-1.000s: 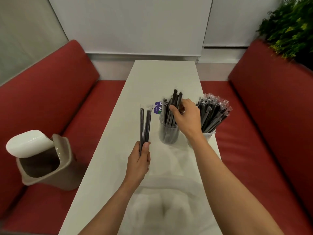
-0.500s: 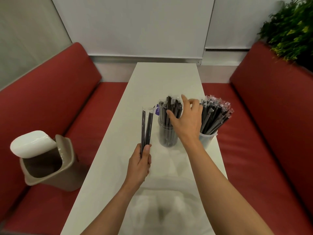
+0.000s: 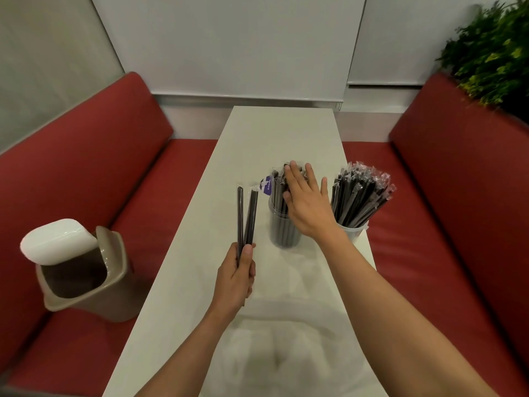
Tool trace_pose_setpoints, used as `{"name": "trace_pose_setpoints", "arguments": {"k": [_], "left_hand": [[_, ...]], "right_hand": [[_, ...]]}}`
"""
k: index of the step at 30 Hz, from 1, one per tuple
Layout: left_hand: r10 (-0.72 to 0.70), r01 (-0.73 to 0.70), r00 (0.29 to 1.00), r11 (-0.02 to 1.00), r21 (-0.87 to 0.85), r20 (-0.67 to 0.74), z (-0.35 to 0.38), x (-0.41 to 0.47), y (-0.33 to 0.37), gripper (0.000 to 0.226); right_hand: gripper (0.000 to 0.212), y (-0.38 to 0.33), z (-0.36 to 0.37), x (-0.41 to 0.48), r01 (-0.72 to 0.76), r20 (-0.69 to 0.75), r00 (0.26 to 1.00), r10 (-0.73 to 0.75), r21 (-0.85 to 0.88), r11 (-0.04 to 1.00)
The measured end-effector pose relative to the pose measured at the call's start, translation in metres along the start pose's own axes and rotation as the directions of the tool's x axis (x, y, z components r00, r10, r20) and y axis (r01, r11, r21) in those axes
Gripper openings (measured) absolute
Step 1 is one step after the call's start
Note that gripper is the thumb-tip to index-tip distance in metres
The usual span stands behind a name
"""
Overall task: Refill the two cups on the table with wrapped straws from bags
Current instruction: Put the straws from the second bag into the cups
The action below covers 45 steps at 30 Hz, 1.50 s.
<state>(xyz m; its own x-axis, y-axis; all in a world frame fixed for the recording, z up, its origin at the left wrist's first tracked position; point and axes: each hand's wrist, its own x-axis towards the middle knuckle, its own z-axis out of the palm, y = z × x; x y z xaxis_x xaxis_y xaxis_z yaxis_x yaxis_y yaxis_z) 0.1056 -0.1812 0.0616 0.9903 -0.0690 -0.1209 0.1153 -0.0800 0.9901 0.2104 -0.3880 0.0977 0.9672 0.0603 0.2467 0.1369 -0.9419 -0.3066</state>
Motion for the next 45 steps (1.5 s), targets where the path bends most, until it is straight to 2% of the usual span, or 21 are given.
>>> {"name": "trace_pose_setpoints", "arguments": {"k": [2,3,4,5,6,8,9,10,12,16,18,20,22,25,28,32,34,37,38,41,45], "left_hand": [[0.017,-0.017,1.000,1.000,-0.004,0.015,0.001,0.000,0.000,0.026],[0.027,-0.027,0.999,1.000,-0.014,0.025,0.000,-0.001,0.001,0.026],[0.035,-0.034,0.998,0.999,-0.025,0.051,0.000,-0.002,0.002,0.028],[0.044,-0.041,0.996,0.999,-0.033,0.084,0.001,-0.002,0.003,0.029],[0.052,-0.048,0.992,0.998,-0.040,0.115,0.002,-0.003,0.004,0.030],[0.065,-0.056,0.982,0.997,-0.056,0.176,0.003,-0.004,0.006,0.031],[0.076,-0.063,0.974,0.996,-0.064,0.213,0.004,-0.004,0.007,0.031],[0.089,-0.078,0.964,0.996,-0.053,0.251,0.005,-0.005,0.008,0.033],[0.115,-0.140,0.942,0.989,0.057,0.314,0.007,-0.003,0.008,0.040],[0.059,-0.196,0.912,0.932,0.306,0.406,0.006,0.002,0.000,0.037],[0.029,-0.206,0.898,0.909,0.361,0.439,0.007,0.005,-0.001,0.035],[0.058,-0.218,0.904,0.916,0.337,0.424,0.010,0.014,-0.001,0.043],[0.113,-0.194,0.951,0.944,0.268,0.288,0.013,0.034,0.000,0.058],[0.121,-0.143,0.989,0.933,0.331,0.087,0.013,0.073,0.006,0.100],[0.112,-0.151,0.988,0.867,0.474,0.110,0.019,0.107,0.019,0.134],[0.063,-0.153,0.981,0.839,0.522,0.185,0.047,0.140,0.027,0.153],[0.071,-0.172,0.975,0.839,0.517,0.209,0.057,0.153,0.024,0.148],[0.114,-0.210,0.966,0.871,0.444,0.233,0.059,0.164,0.013,0.099],[0.114,-0.204,0.967,0.882,0.424,0.228,0.058,0.164,0.012,0.090],[0.101,-0.197,0.962,0.898,0.393,0.253,0.050,0.161,0.010,0.081],[0.070,-0.178,0.955,0.912,0.368,0.287,0.038,0.158,0.005,0.083]], "right_hand": [[0.062,-0.008,-0.006,-0.008,0.028,-0.139,0.990,-0.013,0.109,0.994],[0.061,-0.015,-0.009,-0.015,0.035,-0.228,0.974,0.015,0.216,0.976],[0.059,-0.022,-0.014,-0.025,0.021,-0.287,0.954,0.089,0.359,0.933],[0.055,-0.031,-0.020,-0.034,-0.013,-0.278,0.943,0.185,0.521,0.854],[0.053,-0.039,-0.027,-0.042,-0.065,-0.192,0.946,0.262,0.678,0.733],[0.052,-0.053,-0.043,-0.055,-0.214,0.114,0.962,0.249,0.879,0.427],[0.051,-0.056,-0.049,-0.060,-0.277,0.227,0.957,0.180,0.897,0.344],[0.048,-0.057,-0.051,-0.063,-0.303,0.282,0.953,0.111,0.893,0.333],[0.035,-0.058,-0.054,-0.068,-0.298,0.300,0.952,0.056,0.871,0.392],[0.021,-0.050,-0.048,-0.078,-0.309,0.309,0.947,0.085,0.813,0.493],[0.018,-0.046,-0.047,-0.080,-0.317,0.293,0.947,0.132,0.780,0.539],[0.015,-0.041,-0.054,-0.074,-0.268,0.175,0.963,0.204,0.710,0.652],[0.018,-0.035,-0.070,-0.062,-0.194,-0.037,0.962,0.270,0.602,0.774],[0.023,-0.029,-0.103,-0.044,-0.094,-0.291,0.898,0.331,0.607,0.789],[0.029,-0.029,-0.123,-0.032,-0.009,-0.423,0.854,0.302,0.568,0.823],[0.032,-0.032,-0.118,-0.024,0.039,-0.476,0.841,0.258,0.528,0.848],[0.032,-0.030,-0.112,-0.021,0.038,-0.478,0.843,0.244,0.507,0.861],[0.033,-0.026,-0.105,-0.017,0.034,-0.464,0.859,0.216,0.472,0.881],[0.032,-0.025,-0.103,-0.015,0.033,-0.460,0.862,0.212,0.469,0.883],[0.030,-0.017,-0.096,-0.007,0.029,-0.439,0.875,0.206,0.472,0.881],[0.027,-0.009,-0.065,0.004,0.021,-0.349,0.926,0.142,0.425,0.905]]}}
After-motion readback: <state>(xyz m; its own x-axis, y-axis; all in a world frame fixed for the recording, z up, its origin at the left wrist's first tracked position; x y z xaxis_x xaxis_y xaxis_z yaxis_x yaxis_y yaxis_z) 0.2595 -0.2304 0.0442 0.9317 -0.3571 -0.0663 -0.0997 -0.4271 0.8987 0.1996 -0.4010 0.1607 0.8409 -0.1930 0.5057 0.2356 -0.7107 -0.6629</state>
